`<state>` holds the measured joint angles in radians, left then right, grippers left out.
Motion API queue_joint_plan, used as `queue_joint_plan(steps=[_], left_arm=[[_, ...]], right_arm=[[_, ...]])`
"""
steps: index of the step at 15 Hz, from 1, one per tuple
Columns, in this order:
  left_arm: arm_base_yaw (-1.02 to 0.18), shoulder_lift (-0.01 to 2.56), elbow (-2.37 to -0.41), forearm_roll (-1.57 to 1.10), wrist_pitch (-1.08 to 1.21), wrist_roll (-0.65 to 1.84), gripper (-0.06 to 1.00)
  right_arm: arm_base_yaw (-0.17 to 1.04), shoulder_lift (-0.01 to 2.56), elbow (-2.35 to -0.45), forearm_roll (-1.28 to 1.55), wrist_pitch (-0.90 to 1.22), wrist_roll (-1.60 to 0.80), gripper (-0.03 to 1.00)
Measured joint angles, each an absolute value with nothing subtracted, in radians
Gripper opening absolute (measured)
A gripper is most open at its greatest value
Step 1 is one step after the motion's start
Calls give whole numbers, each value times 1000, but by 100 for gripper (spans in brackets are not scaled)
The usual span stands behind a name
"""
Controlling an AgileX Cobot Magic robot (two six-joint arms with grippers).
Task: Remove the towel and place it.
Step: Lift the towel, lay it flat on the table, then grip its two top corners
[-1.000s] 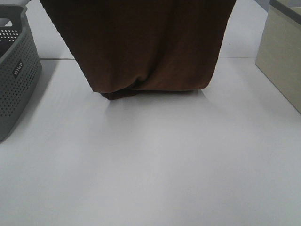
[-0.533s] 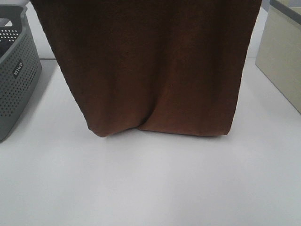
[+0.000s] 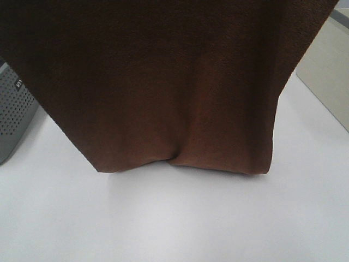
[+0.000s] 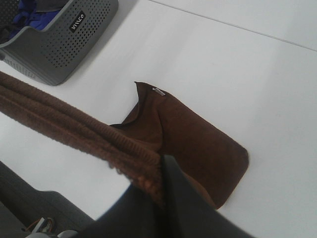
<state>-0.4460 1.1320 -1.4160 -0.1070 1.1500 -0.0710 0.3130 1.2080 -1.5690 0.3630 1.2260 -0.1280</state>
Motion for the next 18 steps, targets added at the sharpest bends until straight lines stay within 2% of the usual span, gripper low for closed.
queue_joint_plan(steps=[6, 12, 18], left_arm=[[-447, 952, -1293, -267, 1138, -71, 0], [-447, 935, -1095, -391, 1138, 48, 0], [-447, 932, -1079, -368, 1138, 61, 0]], right_arm=[[314, 1056, -1470, 301, 1226, -165, 1], [313, 887, -1219, 269, 1226, -208, 1], [312, 881, -1189, 273, 1226, -214, 1]])
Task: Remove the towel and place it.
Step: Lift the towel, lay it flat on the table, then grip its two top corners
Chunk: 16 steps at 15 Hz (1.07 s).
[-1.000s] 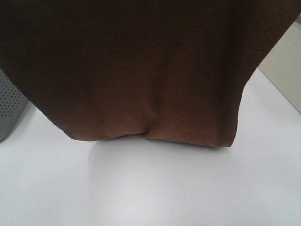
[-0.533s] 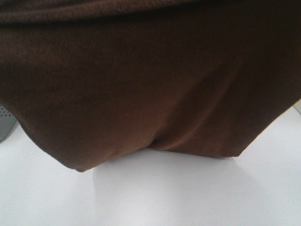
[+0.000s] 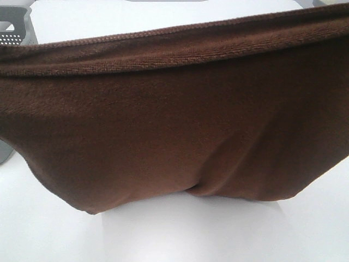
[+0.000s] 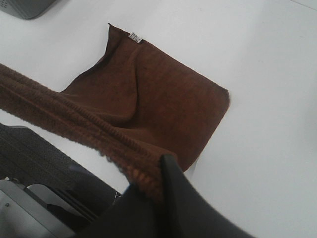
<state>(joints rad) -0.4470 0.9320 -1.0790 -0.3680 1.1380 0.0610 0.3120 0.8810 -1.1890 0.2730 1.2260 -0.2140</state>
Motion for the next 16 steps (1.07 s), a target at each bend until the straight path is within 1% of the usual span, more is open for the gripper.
queue_joint_plan(steps=[4, 9, 14, 16], left_arm=[[-447, 932, -1069, -344, 1135, 65, 0], [-447, 927, -900, -378, 1133, 108, 0], [-444, 929, -820, -390, 1150, 168, 0], [-444, 981, -783, -408, 1154, 203, 0]], right_arm=[[312, 881, -1170, 280, 1223, -213, 1], [312, 856, -1028, 328, 1221, -207, 1], [310, 856, -855, 377, 1218, -205, 1], [309, 863, -794, 383, 1216, -204, 1]])
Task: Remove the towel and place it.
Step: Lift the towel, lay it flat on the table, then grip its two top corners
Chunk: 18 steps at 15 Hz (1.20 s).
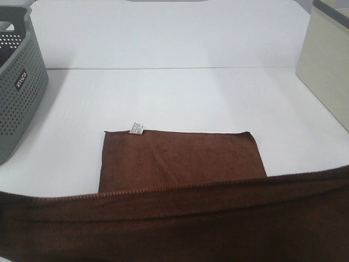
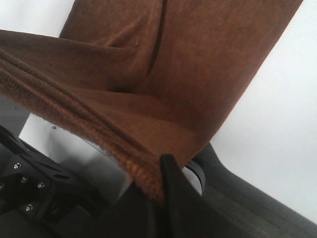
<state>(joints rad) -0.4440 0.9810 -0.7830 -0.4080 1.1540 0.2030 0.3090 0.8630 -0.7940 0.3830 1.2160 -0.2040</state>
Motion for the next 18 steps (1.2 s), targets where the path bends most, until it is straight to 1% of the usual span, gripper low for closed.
queue_joint_plan(steps=[7, 9, 10, 12, 14, 17, 18], left_arm=[[-443, 1232, -769, -406, 1177, 278, 0], [-445, 1293, -769, -409, 1181, 286, 0], [-466, 1320, -769, -408, 1181, 289, 0], [-574, 1414, -769, -395, 1190, 275, 0], [-638, 1485, -769, -390, 1173, 243, 0], [-714, 1567, -823, -406, 1131, 216, 0], [-737, 1593, -843, -424, 1117, 214, 0]], right_arm=[[300, 1039, -638, 438, 1214, -207, 1], [300, 1107, -621, 443, 1214, -217, 1], [300, 1138, -621, 442, 1213, -223, 1], [299, 1214, -621, 435, 1214, -233, 1], [299, 1262, -620, 458, 1198, -261, 1], [303, 1344, -617, 498, 1133, -307, 1], [324, 1376, -612, 500, 1114, -312, 2]])
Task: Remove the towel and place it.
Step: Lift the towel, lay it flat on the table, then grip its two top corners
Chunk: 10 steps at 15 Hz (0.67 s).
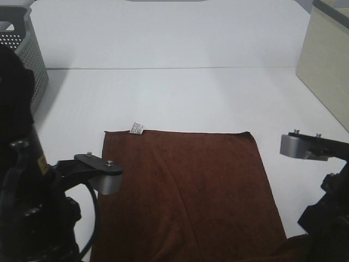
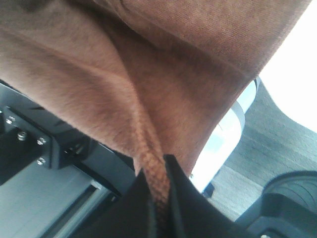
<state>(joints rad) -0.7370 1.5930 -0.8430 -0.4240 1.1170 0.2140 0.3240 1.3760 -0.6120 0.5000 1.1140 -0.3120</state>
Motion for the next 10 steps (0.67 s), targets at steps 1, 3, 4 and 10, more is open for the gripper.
queue_joint_plan(steps=[1, 3, 4, 10], left_arm=[[-761, 1622, -863, -435, 1112, 214, 0], [-808, 1681, -902, -451, 1108, 208, 0], [-832, 1711, -919, -456, 1104, 197, 0], [-947, 1788, -991, -524, 1014, 184, 15]], right_arm=[[365, 1407, -607, 505, 1096, -315, 2], [447, 1454, -606, 518, 1054, -319, 3], [474, 1472, -606, 528, 1047, -320, 3], [499, 1498, -606, 536, 1033, -324, 18]])
